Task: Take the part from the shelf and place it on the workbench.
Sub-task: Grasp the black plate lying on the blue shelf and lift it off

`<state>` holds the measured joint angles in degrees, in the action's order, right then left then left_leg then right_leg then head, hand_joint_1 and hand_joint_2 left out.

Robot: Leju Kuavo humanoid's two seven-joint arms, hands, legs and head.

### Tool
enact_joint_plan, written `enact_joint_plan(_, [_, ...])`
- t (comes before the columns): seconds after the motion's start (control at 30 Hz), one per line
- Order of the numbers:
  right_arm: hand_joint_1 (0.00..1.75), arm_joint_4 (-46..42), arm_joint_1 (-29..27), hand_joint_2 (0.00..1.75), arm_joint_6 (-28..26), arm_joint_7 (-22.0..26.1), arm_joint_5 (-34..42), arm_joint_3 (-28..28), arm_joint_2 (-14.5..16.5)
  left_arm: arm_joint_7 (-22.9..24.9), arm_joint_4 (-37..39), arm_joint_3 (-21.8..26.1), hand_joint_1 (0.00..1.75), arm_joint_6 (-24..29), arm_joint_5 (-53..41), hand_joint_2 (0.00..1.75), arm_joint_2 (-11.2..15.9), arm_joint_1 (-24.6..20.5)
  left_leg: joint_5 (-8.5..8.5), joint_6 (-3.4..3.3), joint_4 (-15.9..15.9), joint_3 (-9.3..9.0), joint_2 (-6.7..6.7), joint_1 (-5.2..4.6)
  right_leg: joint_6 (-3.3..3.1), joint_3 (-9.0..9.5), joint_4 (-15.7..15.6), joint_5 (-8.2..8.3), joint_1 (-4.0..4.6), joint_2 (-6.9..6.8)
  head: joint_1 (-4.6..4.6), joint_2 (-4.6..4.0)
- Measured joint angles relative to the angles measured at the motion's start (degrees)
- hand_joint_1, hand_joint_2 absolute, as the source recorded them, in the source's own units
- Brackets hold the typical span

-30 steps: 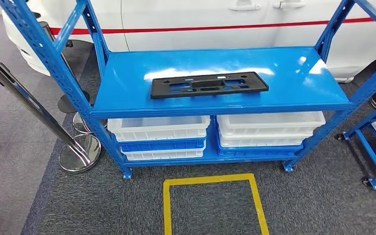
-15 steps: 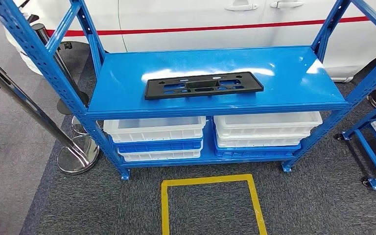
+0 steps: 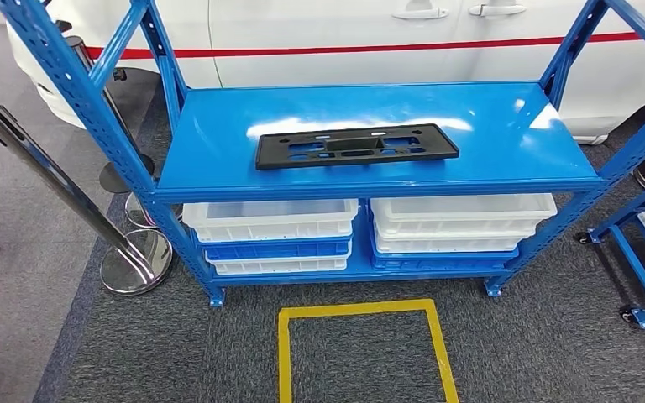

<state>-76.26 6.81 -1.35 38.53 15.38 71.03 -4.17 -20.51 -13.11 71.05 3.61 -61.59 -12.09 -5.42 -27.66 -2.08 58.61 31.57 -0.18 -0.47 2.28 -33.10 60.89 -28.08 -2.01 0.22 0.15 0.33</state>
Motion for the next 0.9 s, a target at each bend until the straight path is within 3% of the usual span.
enact_joint_plan(0.1, [0.00,-5.6,0.1,1.75,0.0,-1.3,-0.2,-2.1,-0.4,0.1,0.0,-0.1,0.00,0.0,-0.6,1.75,0.1,-0.1,-0.32,0.65,0.5,0.44,-0.02,-0.09,-1.22,-0.08,-0.5,-0.12,0.16,0.14,-0.01,0.00])
enact_joint_plan(0.17, [0.00,-9.9,0.2,1.75,-0.3,-1.9,-1.0,-3.7,-0.4,0.2,0.0,-0.3,0.00,0.0,-0.9,1.75,0.1,-0.1,-1.76,1.15,2.4,1.13,-0.01,0.08,-1.95,-0.05,-0.5,-0.03,0.22,0.08,-0.01,0.00])
enact_joint_plan(0.27, [0.00,-14.8,0.3,1.75,-0.8,-2.5,-1.5,-5.6,-0.4,0.3,0.0,-0.6,0.00,-0.2,-1.3,1.75,0.2,-0.1,-7.00,1.59,12.2,5.59,0.00,0.22,-2.56,-0.09,-0.6,0.00,0.55,-0.19,-0.02,0.00])
enact_joint_plan(0.3, [0.00,-15.9,0.4,1.75,-0.8,-2.7,-1.5,-6.0,-0.4,0.3,0.0,-0.7,0.00,-0.2,-1.4,1.75,0.2,-0.1,-8.02,1.51,15.3,7.09,0.00,0.21,-2.62,-0.09,-0.6,-0.02,0.73,-0.27,-0.02,0.00])
enact_joint_plan(0.33, [0.00,-16.9,0.5,1.75,-0.7,-2.7,-1.5,-6.5,-0.4,0.4,0.0,-0.7,0.00,-0.3,-1.4,1.75,0.2,0.0,-7.98,1.29,16.7,7.81,0.00,0.17,-2.67,-0.08,-0.6,-0.04,0.90,-0.31,-0.02,0.00])
enact_joint_plan(0.37, [0.00,-17.8,0.7,1.75,-0.6,-2.9,-1.6,-7.0,-0.5,0.5,0.0,-0.8,0.00,-0.3,-1.5,1.75,0.2,0.1,-6.82,0.96,15.9,7.50,-0.01,0.08,-2.71,-0.03,-0.6,-0.06,1.04,-0.31,-0.02,0.00])
enact_joint_plan(0.43, [0.00,-19.7,1.3,1.75,-0.5,-3.4,-1.6,-7.9,-1.0,0.5,0.0,-0.9,0.00,-0.4,-1.7,1.75,0.2,0.1,-2.68,0.04,9.0,4.33,0.00,-0.33,-2.74,0.09,-0.6,-0.09,1.15,-0.26,-0.02,0.00])
enact_joint_plan(0.5, [0.00,-21.2,2.3,1.75,-0.5,-4.3,-1.6,-8.9,-1.9,0.6,0.0,-1.0,0.00,-0.5,-2.0,1.75,0.4,0.0,-0.28,-0.71,2.5,1.42,0.00,-0.90,-2.59,0.03,-0.6,-0.05,1.15,-0.22,-0.02,0.00])
enact_joint_plan(0.6, [0.00,-23.0,4.1,1.75,-0.5,-6.1,-2.0,-10.6,-3.5,0.6,0.0,-1.2,0.00,-0.7,-2.4,1.75,0.5,-0.1,0.18,-1.11,0.0,0.61,0.00,-1.38,-1.86,-0.08,-0.9,0.25,0.91,-0.17,-0.01,0.00])
enact_joint_plan(0.67, [0.00,-24.4,5.3,1.75,-0.5,-7.0,-2.7,-12.0,-4.7,0.6,0.0,-1.4,0.00,-0.9,-2.6,1.75,0.5,-0.1,0.96,-1.53,-1.3,0.01,0.12,-1.25,-1.45,-0.32,-0.2,-0.46,0.80,-0.17,0.00,0.00])
enact_joint_plan(0.7, [0.00,-25.1,5.9,1.75,-0.5,-7.4,-3.1,-12.7,-5.1,0.7,0.0,-1.5,0.00,-1.0,-2.7,1.75,0.6,-0.1,1.36,-1.74,-2.0,-0.28,0.19,-1.13,-1.33,-1.08,1.6,-1.66,0.84,-0.16,0.01,0.00])
enact_joint_plan(0.8, [0.00,-26.4,7.0,1.75,-0.7,-8.1,-3.8,-14.3,-6.1,0.7,0.1,-1.8,0.00,-1.0,-2.8,1.75,0.6,-0.2,1.67,-2.05,-2.3,-0.34,0.22,-1.00,-0.94,-5.58,11.3,-6.26,0.72,-0.17,0.01,0.00])
enact_joint_plan(0.83, [0.00,-26.6,7.2,1.75,-0.7,-8.2,-3.9,-14.7,-6.3,0.7,0.1,-1.9,0.00,-1.1,-2.8,1.75,0.6,-0.2,1.60,-2.02,-2.2,-0.34,0.18,-0.95,-0.69,-6.53,13.2,-6.47,0.60,-0.18,0.01,0.00])
enact_joint_plan(0.87, [0.00,-26.8,7.3,1.75,-0.7,-8.2,-4.0,-15.0,-6.3,0.7,0.1,-1.9,0.00,-1.1,-2.8,1.75,0.5,-0.2,1.47,-1.92,-2.0,-0.34,0.13,-0.86,-0.42,-6.55,13.1,-5.54,0.45,-0.20,0.01,0.00])
enact_joint_plan(0.9, [0.00,-27.0,7.5,1.75,-0.7,-8.2,-4.1,-15.3,-6.5,0.7,0.2,-2.0,0.00,-1.2,-2.9,1.75,0.5,-0.1,1.25,-1.74,-1.7,-0.35,0.06,-0.73,-0.15,-5.58,10.8,-3.68,0.26,-0.23,0.01,0.00])
